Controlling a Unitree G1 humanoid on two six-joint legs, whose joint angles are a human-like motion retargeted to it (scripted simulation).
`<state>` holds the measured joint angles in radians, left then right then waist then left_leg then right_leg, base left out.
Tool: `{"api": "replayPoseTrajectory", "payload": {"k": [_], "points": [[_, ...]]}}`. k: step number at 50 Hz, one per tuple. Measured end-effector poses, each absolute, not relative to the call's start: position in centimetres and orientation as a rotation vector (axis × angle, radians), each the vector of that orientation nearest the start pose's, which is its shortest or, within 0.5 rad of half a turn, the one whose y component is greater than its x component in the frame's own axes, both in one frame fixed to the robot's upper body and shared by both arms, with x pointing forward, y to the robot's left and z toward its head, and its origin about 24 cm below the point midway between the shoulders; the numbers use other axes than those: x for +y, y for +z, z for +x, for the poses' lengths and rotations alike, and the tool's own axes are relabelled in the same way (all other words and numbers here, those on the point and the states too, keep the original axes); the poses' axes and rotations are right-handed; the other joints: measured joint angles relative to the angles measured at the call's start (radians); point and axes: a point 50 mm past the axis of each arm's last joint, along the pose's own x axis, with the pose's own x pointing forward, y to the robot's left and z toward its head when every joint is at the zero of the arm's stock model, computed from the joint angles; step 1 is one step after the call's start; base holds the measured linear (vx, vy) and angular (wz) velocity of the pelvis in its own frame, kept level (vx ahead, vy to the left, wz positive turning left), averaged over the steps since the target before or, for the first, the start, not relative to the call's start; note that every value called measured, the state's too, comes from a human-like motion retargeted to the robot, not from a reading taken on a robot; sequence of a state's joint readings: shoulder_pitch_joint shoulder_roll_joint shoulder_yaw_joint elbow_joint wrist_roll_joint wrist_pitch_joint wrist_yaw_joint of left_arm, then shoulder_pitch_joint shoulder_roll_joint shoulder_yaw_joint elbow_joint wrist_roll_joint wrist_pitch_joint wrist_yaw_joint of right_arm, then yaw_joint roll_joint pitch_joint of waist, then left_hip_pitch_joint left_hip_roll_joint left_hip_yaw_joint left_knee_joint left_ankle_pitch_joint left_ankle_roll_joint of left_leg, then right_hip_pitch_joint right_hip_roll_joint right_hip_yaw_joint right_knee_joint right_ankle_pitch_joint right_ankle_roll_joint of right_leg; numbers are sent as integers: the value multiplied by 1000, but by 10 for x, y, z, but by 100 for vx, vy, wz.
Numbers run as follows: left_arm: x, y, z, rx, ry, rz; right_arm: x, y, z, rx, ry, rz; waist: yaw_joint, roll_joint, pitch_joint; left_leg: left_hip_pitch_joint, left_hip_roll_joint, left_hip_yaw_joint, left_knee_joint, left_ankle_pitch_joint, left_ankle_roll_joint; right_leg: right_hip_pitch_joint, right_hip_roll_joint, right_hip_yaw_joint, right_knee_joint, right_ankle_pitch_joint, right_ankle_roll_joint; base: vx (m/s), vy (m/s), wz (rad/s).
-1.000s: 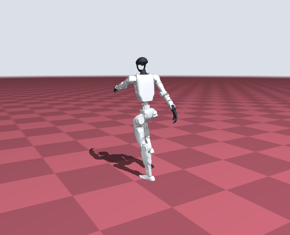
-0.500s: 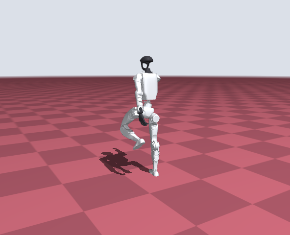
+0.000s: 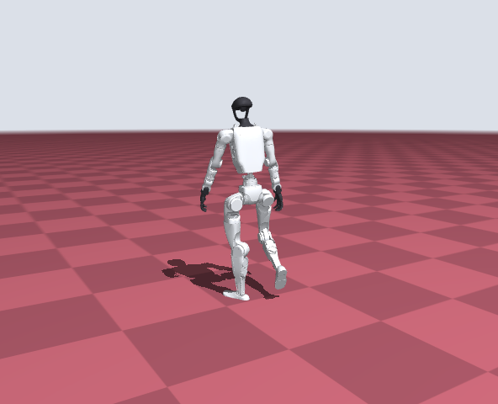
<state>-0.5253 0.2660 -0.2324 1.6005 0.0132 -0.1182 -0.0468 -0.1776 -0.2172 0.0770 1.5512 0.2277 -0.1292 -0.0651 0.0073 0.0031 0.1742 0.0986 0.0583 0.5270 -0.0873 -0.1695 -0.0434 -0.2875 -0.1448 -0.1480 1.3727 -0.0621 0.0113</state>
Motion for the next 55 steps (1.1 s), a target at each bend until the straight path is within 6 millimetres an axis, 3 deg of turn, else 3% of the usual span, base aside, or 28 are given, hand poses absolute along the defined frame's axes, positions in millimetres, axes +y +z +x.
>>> {"api": "replayPoseTrajectory", "payload": {"k": [3,5,7,10,12,15,17,18,20,22,23,25,27,29,31,32,34,36,39,42,45,48,50,53,55], "points": [[239,-14,331,617,-1,534,-267,-162,-5,1480,-549,57,-68,13,11,25,5,-66,0,-17,-16,-217,-39,-16,359,-122,-18,46,11,115],[234,54,376,386,52,522,-279,-153,-60,1599,-656,105,-127,30,14,35,11,-118,0,-24,-6,-355,-43,-15,529,-141,-4,46,7,125],[227,116,403,168,102,525,-288,-142,-96,1642,-736,113,-198,55,19,50,30,-168,0,-33,-5,-452,-55,-35,624,-171,6,49,3,124],[213,192,419,-106,131,536,-293,-129,-132,1671,-748,91,-272,80,22,93,55,-209,0,-59,1,-550,-69,-58,679,-272,8,52,-2,77],[206,221,422,-199,113,568,-288,-123,-151,1734,-661,80,-298,83,8,124,62,-217,0,-76,0,-587,-76,-67,646,-322,5,53,-7,38],[195,246,423,-261,73,599,-278,-119,-168,1826,-523,96,-323,75,-20,159,56,-227,0,-99,-4,-599,-104,-88,506,-367,-3,52,-9,28],[185,248,424,-278,30,582,-279,-121,-162,1744,-663,215,-321,69,-45,171,47,-231,0,-111,-8,-569,-108,-108,329,-388,-4,49,-10,11],[179,245,424,-276,10,568,-273,-124,-159,1783,-568,180,-311,69,-56,176,41,-230,0,-116,-8,-543,-103,-119,214,-389,-2,48,-11,-1],[169,229,424,-259,-34,519,-268,-133,-143,1751,-552,181,-293,64,-79,184,29,-230,6,-122,-8,-456,-87,-145,-72,-364,7,50,-11,-1],[158,196,420,-214,-94,446,-267,-144,-113,1663,-600,204,-277,63,-84,198,23,-240,40,-137,-8,-279,-60,-199,-474,-296,24,56,-13,20],[153,174,416,-172,-121,408,-268,-148,-96,1613,-635,213,-271,63,-82,211,21,-250,60,-144,-9,-157,-37,-235,-727,-230,39,65,-16,42],[148,130,406,-68,-119,316,-266,-158,-56,1554,-667,216,-260,5,-14,312,-24,-286,92,-159,2,170,-5,-301,-1252,-22,114,73,-21,17],[151,61,381,128,-198,395,-258,-164,-8,1462,-589,182,-159,-58,-14,351,-92,-249,135,-140,29,224,-31,-261,-1321,48,169,69,-27,-143],[163,-22,332,430,-285,443,-250,-164,51,1336,-531,153,-62,-93,11,358,-111,-196,260,-77,40,322,-22,-188,-1403,68,165,65,-28,-203],[183,-99,252,805,-377,414,-239,-155,114,1204,-452,141,18,-129,39,256,-86,-149,592,-75,36,399,-36,-117,-1431,60,137,56,-25,-188],[191,-127,204,990,-411,379,-235,-146,146,1128,-433,147,47,-141,31,131,-49,-137,847,-113,35,401,-44,-91,-1434,52,130,46,-14,-116],[204,-161,107,1308,-427,286,-233,-117,213,929,-463,191,67,-148,-30,-183,35,-154,1354,-240,61,356,-48,-67,-1444,34,129,43,-5,-63],[212,-171,21,1542,-417,180,-226,-75,275,721,-457,264,111,-176,-46,-365,49,-175,1645,-370,118,350,-63,-26,-1459,25,139,47,-3,-94],[215,-163,-73,1687,-318,0,-220,-1,344,408,-482,324,212,-218,-48,-582,80,-161,1946,-473,148,344,-90,52,-1457,6,150,51,1,-119],[215,-143,-143,1778,-256,-152,-218,64,382,187,-440,252,294,-235,-51,-754,122,-157,2086,-530,176,357,-97,88,-1449,-19,140,53,5,-63],[211,-116,-200,1933,-249,-255,-222,106,398,87,-414,171,332,-221,-61,-875,162,-163,2087,-554,220,403,-78,82,-1460,-37,120,53,10,-10],[204,-100,-228,2039,-244,-303,-222,123,404,45,-402,158,340,-209,-79,-915,190,-135,1928,-532,236,432,-65,80,-1460,-61,107,51,11,-4],[198,-103,-226,2033,-221,-323,-218,120,404,54,-389,153,338,-205,-86,-884,199,-92,1739,-498,239,445,-61,84,-1446,-77,104,51,14,-11],[194,-125,-191,1929,-196,-292,-207,90,396,138,-351,106,340,-201,-83,-695,181,40,1267,-437,196,460,-61,107,-1395,-100,116,57,16,-42],[197,-146,-147,1807,-141,-203,-199,60,384,224,-313,44,365,-199,-30,-438,89,166,769,-372,132,517,-81,136,-1362,-115,147,68,25,-95]]}}
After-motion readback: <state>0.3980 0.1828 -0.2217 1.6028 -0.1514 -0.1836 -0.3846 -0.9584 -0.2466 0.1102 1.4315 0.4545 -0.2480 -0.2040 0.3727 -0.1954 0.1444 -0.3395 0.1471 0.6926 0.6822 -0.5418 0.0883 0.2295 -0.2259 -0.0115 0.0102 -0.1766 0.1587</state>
